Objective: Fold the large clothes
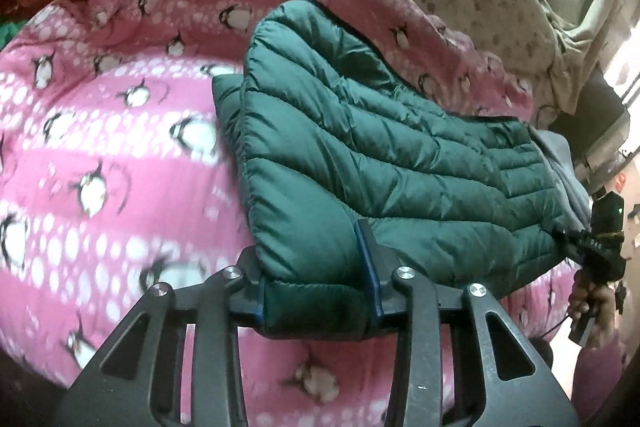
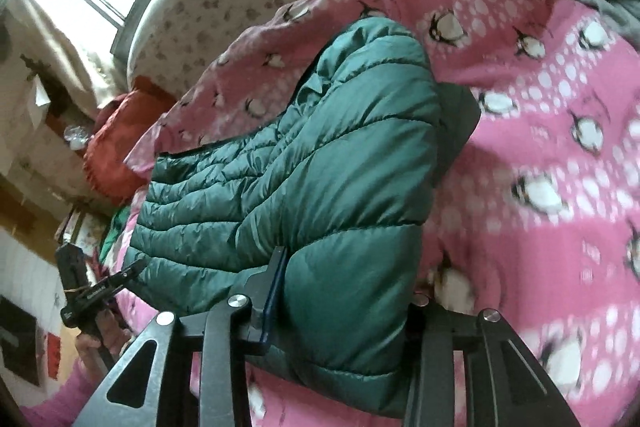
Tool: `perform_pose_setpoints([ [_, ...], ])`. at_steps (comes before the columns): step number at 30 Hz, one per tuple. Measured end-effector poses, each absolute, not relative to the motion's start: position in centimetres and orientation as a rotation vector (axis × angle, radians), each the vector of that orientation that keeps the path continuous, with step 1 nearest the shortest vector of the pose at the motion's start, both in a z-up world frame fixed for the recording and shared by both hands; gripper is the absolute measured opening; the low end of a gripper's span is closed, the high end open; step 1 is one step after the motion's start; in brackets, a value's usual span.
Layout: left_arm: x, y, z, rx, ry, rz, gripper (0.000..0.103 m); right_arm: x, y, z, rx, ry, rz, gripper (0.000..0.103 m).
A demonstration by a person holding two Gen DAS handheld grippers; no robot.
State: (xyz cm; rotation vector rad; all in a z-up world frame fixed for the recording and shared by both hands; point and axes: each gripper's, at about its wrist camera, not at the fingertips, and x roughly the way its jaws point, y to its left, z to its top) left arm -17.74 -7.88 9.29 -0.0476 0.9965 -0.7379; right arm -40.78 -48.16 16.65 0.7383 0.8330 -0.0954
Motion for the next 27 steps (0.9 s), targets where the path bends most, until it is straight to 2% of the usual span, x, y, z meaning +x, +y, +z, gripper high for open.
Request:
perform_pose_setpoints([
  [2,-17.9,-7.4,8.7,-0.051,1.005,-0.724,0.036,-42.0,-47.5,16.4,0.752,0.832,-0.096,0.037],
  [5,-17.4,-7.4,7.4,-0.085,1.048,-0.692,0.046,-42.7,-47.2,14.9,0.769,0.853,-0.141,0.041],
  [7,-17.0,-7.3,6.6,-0.124,1.079,-0.662,0.052,-42.4,-47.7,13.0,0.781,0.906,-0.213,0.059],
  [9,-17.2,-7.0,6.7,-0.151,1.079,-0.639,0.056,-42.1,-47.9,12.2,0.799,0.921,-0.247,0.065],
  [12,-18.4,-6.5,7.8,-0.129,1.043,-0.603,0.066,-42.4,-47.1,13.3,0.725,0.911,-0.297,0.065],
  [17,-20.3,-5.9,9.5,-0.072,0.980,-0.542,0.067,-44.2,-45.4,16.6,0.558,0.886,-0.440,0.065],
  [27,-24.0,-8.2,11.4,0.056,0.877,-0.518,0.067,-45.2,-40.5,20.0,0.506,0.767,-0.437,0.065],
])
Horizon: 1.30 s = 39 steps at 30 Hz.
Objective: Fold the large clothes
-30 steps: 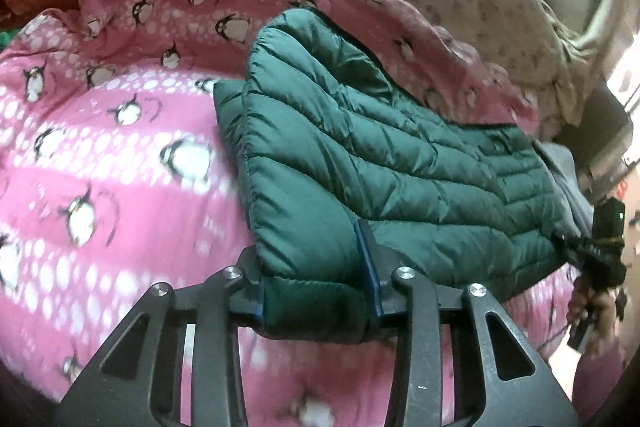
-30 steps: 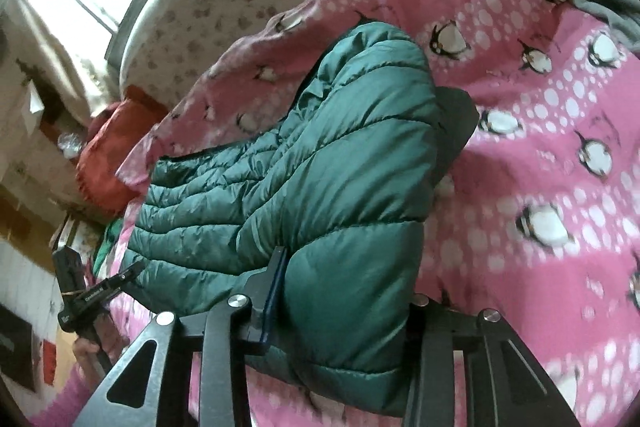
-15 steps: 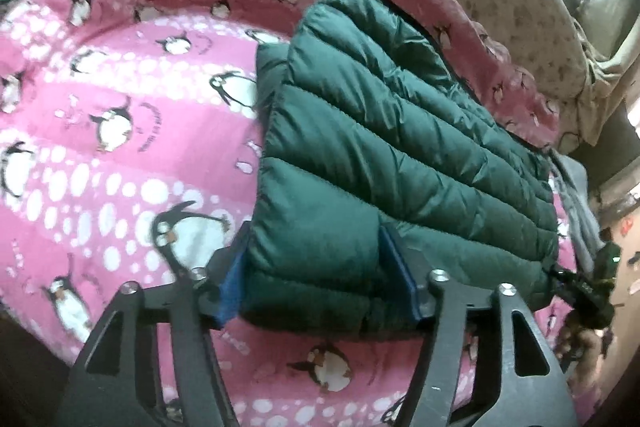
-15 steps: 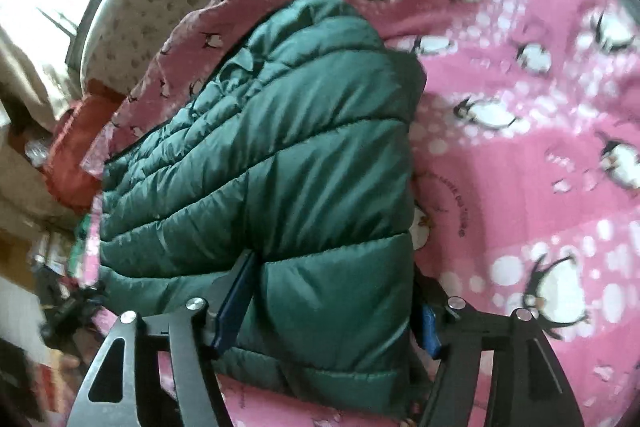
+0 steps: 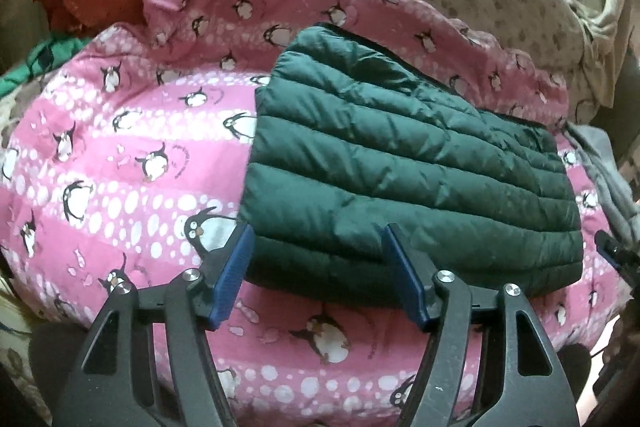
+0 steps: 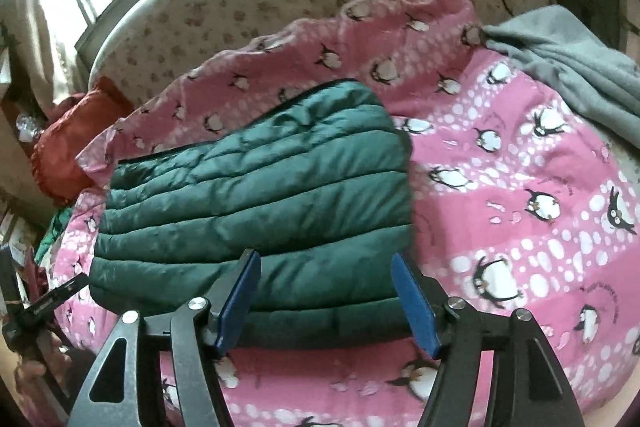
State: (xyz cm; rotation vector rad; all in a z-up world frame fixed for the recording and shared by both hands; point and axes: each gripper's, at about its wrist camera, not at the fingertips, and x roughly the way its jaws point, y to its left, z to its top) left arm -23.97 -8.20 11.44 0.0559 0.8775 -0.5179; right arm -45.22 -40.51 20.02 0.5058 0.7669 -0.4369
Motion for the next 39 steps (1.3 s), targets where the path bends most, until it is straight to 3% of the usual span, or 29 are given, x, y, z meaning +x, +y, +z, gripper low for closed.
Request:
perform_pose_setpoints([
  [16,-26.1,-11.0,12.5,0.093,0.801,-0.522,0.067,-40.0,-31.2,20.8,0.331,0.735,-0.342,0.071],
  [39,-26.1,-12.2,12.6,0.164,0.755,-0.445,0.067,-37.9,-29.5,21.2,0.271,0.732,-0.318,0.071],
])
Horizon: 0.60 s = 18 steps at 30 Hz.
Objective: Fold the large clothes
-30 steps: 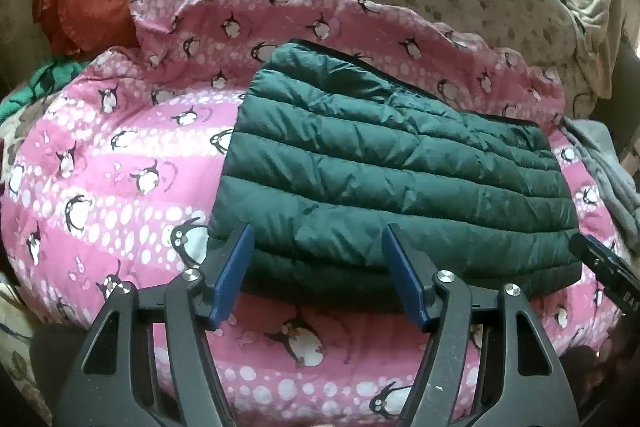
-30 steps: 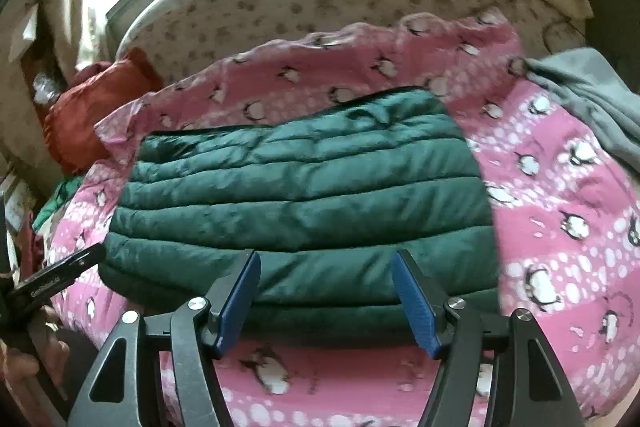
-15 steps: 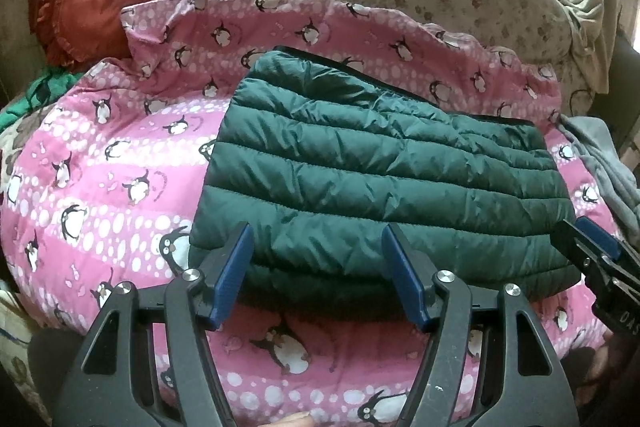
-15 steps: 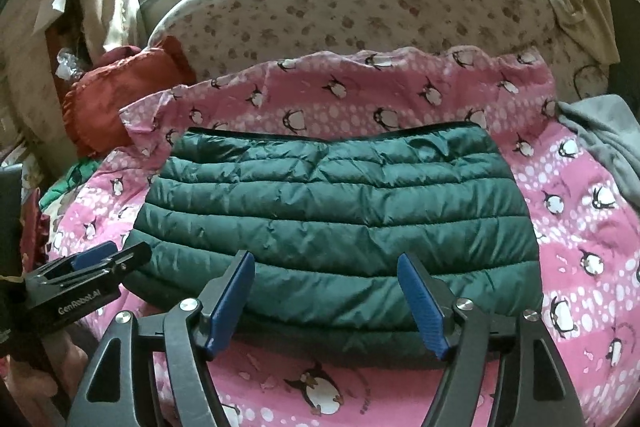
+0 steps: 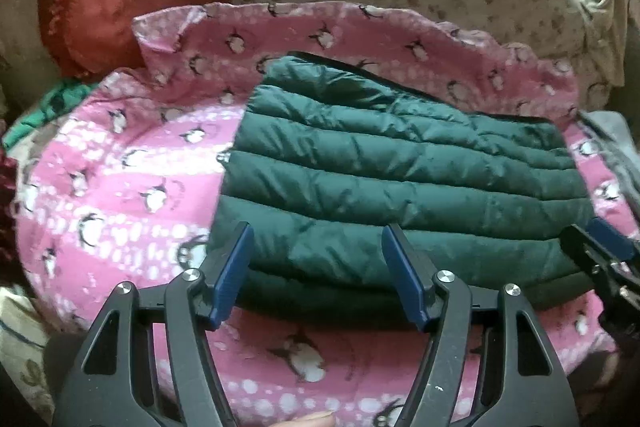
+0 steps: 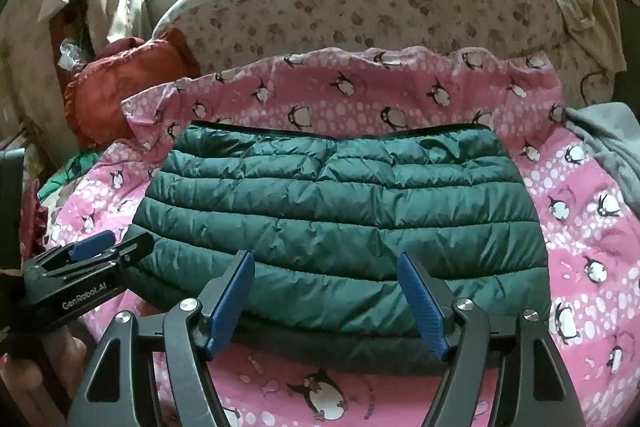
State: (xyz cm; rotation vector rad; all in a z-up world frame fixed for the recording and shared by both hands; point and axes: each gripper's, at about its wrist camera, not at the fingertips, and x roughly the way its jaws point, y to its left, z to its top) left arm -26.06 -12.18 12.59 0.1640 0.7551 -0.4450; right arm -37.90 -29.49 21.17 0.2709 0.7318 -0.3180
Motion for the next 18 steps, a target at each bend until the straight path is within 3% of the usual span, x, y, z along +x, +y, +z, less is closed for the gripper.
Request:
perform_pose_setpoints([
  [18,-26.08,-12.86,12.71,0.150,0.762,-0.476,0.067,-37.85,-30.29,20.70,0.291,0.739,-0.323,0.071],
])
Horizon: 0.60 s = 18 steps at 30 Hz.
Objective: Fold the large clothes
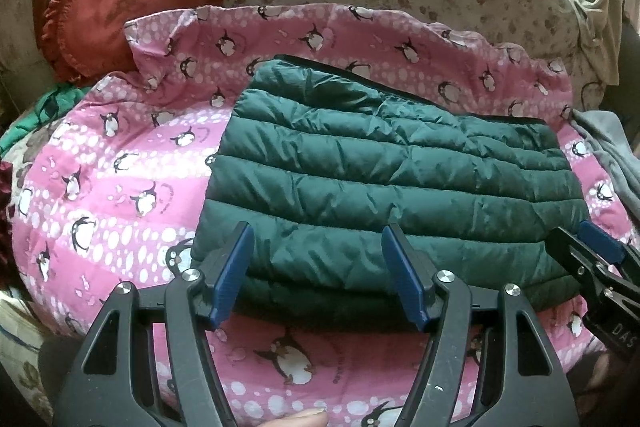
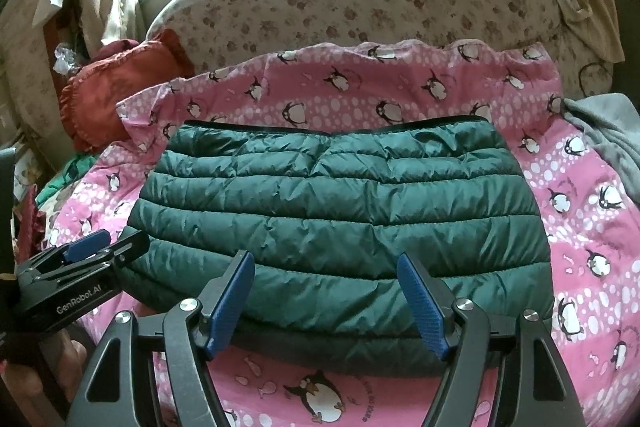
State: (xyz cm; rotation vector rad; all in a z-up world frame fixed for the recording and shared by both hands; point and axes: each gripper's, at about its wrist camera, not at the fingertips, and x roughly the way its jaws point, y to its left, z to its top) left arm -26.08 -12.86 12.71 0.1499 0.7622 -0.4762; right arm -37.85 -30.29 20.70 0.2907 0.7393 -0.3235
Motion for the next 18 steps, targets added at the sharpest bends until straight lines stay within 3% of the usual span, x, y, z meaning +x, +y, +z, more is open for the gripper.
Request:
perform_pose_setpoints([
  [18,-25.99,-12.90,12.49,0.148,0.766,-0.474,0.067,-37.55,-30.27,20.14,0.307,0.750,-0.320,0.071],
])
